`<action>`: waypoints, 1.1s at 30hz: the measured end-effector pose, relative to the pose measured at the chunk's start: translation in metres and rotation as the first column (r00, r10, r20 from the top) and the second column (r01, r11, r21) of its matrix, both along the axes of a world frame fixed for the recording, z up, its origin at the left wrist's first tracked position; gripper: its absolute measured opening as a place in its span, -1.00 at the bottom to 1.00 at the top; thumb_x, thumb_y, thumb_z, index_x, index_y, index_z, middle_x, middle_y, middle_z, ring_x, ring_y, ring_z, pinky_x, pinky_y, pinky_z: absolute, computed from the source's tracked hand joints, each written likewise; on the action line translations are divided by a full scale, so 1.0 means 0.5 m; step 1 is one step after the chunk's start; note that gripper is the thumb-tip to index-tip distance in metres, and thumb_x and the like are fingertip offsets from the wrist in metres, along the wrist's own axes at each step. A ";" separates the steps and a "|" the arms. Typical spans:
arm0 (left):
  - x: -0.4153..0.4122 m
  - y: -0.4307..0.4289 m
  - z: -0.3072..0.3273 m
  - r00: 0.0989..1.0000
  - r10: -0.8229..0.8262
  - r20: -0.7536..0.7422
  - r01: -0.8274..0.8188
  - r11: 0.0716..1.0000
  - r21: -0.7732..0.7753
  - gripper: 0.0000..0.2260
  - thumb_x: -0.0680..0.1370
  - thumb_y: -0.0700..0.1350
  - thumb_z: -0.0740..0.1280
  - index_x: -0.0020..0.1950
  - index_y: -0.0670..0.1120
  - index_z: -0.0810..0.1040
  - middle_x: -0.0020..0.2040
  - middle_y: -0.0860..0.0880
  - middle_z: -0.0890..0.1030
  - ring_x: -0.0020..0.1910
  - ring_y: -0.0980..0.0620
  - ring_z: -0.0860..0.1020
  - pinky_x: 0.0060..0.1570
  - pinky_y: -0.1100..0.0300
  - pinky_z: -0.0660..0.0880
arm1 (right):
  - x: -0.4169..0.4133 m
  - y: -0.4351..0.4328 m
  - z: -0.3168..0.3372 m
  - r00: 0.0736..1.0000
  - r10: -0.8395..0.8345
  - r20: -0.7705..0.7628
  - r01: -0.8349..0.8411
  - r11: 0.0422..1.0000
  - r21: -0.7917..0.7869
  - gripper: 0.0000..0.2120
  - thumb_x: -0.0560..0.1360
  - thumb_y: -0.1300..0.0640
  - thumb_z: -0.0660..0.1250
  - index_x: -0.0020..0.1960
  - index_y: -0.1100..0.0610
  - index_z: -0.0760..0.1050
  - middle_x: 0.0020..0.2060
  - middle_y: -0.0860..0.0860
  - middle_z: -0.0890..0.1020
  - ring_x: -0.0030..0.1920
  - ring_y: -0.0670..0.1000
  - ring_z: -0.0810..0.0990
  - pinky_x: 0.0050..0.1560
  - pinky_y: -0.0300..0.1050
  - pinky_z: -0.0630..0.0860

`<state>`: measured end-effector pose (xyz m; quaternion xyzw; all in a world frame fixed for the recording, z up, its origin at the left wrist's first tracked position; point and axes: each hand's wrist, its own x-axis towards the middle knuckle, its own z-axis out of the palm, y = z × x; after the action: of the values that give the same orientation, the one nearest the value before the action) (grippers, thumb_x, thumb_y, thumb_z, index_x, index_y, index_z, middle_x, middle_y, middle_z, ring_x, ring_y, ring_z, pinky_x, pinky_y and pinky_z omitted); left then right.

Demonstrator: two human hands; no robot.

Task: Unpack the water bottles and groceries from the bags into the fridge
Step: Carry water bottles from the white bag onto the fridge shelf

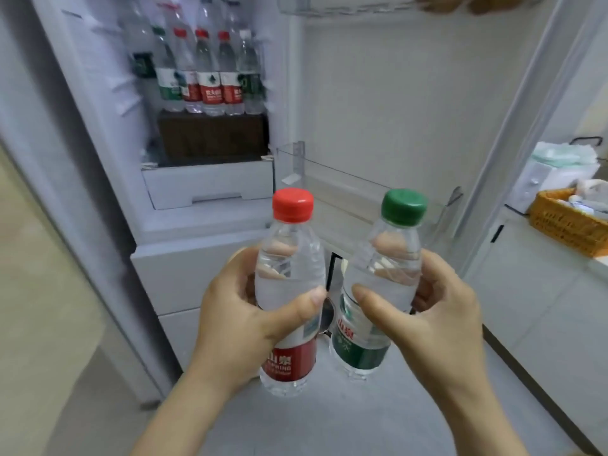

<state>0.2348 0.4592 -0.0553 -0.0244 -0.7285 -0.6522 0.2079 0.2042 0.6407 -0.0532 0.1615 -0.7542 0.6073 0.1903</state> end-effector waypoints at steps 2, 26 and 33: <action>-0.013 -0.036 0.006 1.000 0.026 -0.015 -0.026 1.000 0.000 -0.52 0.14 0.10 0.51 0.03 0.05 0.61 -0.04 0.05 0.69 -0.09 0.15 0.66 -0.22 0.41 0.53 | -0.023 -0.040 0.010 0.999 0.038 -0.013 -0.038 0.999 0.007 -0.62 0.13 -0.08 0.49 -0.04 -0.19 0.60 -0.11 -0.07 0.68 -0.09 -0.09 0.68 -0.11 -0.19 0.60; -0.267 -0.478 0.082 0.981 0.123 -0.150 -0.125 0.992 -0.001 -0.51 0.18 0.12 0.51 0.07 0.07 0.60 -0.02 0.06 0.68 -0.03 0.10 0.65 -0.15 0.32 0.56 | -0.333 -0.481 0.099 0.983 0.161 -0.092 -0.163 0.987 -0.009 -0.62 0.15 -0.09 0.49 -0.03 -0.12 0.62 -0.11 -0.10 0.71 -0.11 -0.11 0.69 -0.08 -0.07 0.64; -0.391 -0.523 0.092 0.955 0.262 -0.141 -0.271 0.961 -0.050 -0.45 0.14 0.22 0.47 0.09 0.09 0.57 -0.04 0.15 0.67 -0.06 0.18 0.64 -0.21 0.39 0.55 | -0.485 -0.530 0.110 0.968 0.225 -0.112 -0.230 0.973 -0.027 -0.58 0.15 -0.07 0.51 0.01 -0.13 0.62 -0.08 -0.11 0.70 -0.08 -0.12 0.69 -0.06 -0.04 0.63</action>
<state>0.0394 0.1978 -0.0091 0.0235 -0.7316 -0.5897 0.3413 -0.0381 0.3755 0.0017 0.2757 -0.7070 0.6305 0.1631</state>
